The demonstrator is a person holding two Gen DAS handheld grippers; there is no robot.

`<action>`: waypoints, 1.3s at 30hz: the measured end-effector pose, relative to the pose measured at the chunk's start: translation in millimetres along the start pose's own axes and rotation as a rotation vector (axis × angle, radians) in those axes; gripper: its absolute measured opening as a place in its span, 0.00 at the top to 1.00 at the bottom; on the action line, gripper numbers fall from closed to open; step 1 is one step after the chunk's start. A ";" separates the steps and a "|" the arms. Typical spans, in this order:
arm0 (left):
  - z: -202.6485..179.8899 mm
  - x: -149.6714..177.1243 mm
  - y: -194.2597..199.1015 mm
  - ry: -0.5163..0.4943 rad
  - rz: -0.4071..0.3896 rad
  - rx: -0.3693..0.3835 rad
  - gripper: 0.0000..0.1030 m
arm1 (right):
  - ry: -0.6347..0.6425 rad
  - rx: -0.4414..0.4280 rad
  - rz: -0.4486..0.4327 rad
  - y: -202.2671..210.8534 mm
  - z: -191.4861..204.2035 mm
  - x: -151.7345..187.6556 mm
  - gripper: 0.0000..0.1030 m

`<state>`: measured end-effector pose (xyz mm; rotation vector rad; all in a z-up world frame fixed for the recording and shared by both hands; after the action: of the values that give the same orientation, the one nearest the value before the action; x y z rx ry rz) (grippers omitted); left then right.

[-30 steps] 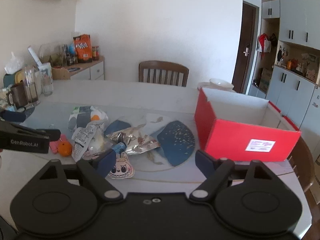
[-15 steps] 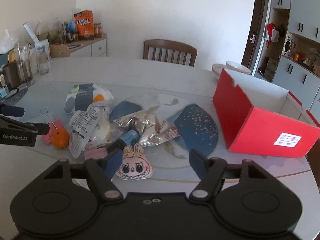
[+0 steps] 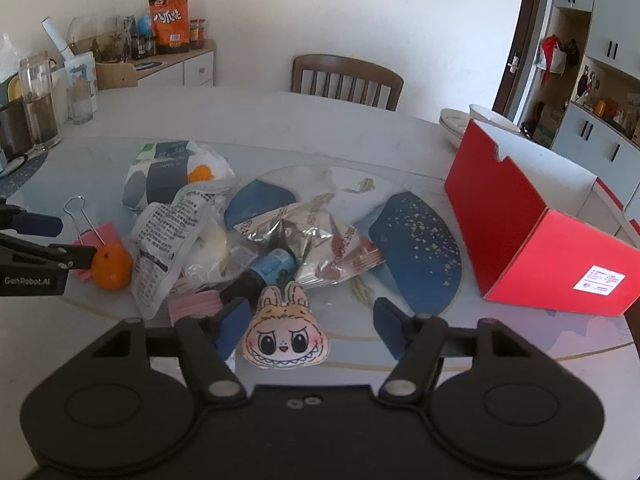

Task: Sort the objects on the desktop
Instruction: 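Grasp the pink binder clip with the left tool while the right tool grasps the plush doll, then carry the clip and doll with both tools over the red box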

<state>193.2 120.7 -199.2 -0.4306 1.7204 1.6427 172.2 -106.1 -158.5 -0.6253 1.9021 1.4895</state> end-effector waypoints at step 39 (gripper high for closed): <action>-11.7 -21.2 0.4 0.001 -0.005 0.078 0.70 | -0.073 -0.107 0.095 -6.4 -24.3 -5.8 0.66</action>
<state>204.6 104.7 -185.1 -0.3986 1.7761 1.5661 176.0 -131.3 -154.6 -0.5274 1.8290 1.6600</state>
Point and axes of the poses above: each gripper's, at about its wrist camera, not at the fingertips, and y roughly against the way its jaws point, z to its left, x to its underside, the point moved 8 cm from there along -y, roughly the way its jaws point, and after that the axes turned 5 degrees about x, right-handed, at the moved point
